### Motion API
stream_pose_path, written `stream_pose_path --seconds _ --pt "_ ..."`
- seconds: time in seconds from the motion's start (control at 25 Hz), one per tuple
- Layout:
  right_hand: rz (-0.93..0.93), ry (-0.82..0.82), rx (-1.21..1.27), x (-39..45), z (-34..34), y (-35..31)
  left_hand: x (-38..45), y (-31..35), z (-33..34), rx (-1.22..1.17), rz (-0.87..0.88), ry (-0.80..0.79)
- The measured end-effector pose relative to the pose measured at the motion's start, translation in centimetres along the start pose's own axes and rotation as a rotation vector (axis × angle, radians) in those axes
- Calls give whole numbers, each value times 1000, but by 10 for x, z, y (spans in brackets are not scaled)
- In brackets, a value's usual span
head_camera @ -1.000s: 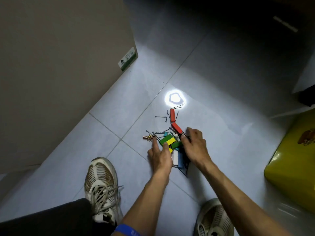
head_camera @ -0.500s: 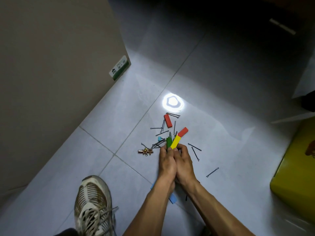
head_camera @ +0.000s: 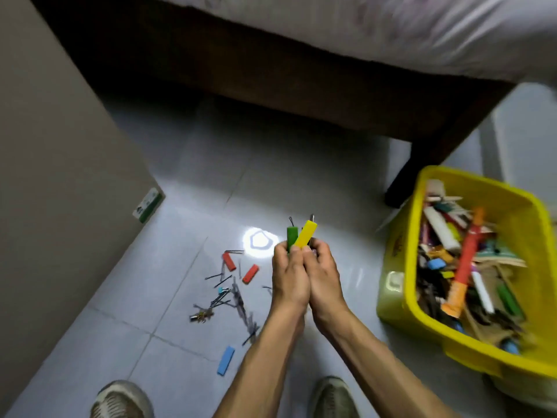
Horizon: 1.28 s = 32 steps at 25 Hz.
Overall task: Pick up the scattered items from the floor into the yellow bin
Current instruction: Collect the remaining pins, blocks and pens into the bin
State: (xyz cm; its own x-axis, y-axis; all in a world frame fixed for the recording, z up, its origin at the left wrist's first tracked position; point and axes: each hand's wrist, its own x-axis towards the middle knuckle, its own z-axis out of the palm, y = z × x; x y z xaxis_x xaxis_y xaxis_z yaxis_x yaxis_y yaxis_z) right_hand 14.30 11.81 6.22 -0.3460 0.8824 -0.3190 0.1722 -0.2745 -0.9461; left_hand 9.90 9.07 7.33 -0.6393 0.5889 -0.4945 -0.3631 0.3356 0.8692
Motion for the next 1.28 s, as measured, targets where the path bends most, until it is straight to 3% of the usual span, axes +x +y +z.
stream_pose_path --seconds 0.24,0.48,0.64,0.84,0.92,1.04,1.16,1.28 --pt "-131 285 125 15 -145 -59 -55 50 145 98 120 -278" --pt "63 501 29 41 -250 -35 -49 19 237 308 18 -486" --pt "84 517 64 42 -266 -21 -32 -3 228 298 4 -445" --pt "-6 495 -128 27 -253 -19 -23 -12 201 371 170 -372" --pt "-108 472 -251 14 -232 -17 -24 -12 184 359 184 -361" --pt "-356 412 -373 -7 -192 -12 -25 -10 153 161 112 -376" --pt "-497 324 -484 -23 -146 15 -15 -22 109 99 44 -294" --pt "-290 198 -600 -21 -110 68 12 -57 60 188 -66 -185"
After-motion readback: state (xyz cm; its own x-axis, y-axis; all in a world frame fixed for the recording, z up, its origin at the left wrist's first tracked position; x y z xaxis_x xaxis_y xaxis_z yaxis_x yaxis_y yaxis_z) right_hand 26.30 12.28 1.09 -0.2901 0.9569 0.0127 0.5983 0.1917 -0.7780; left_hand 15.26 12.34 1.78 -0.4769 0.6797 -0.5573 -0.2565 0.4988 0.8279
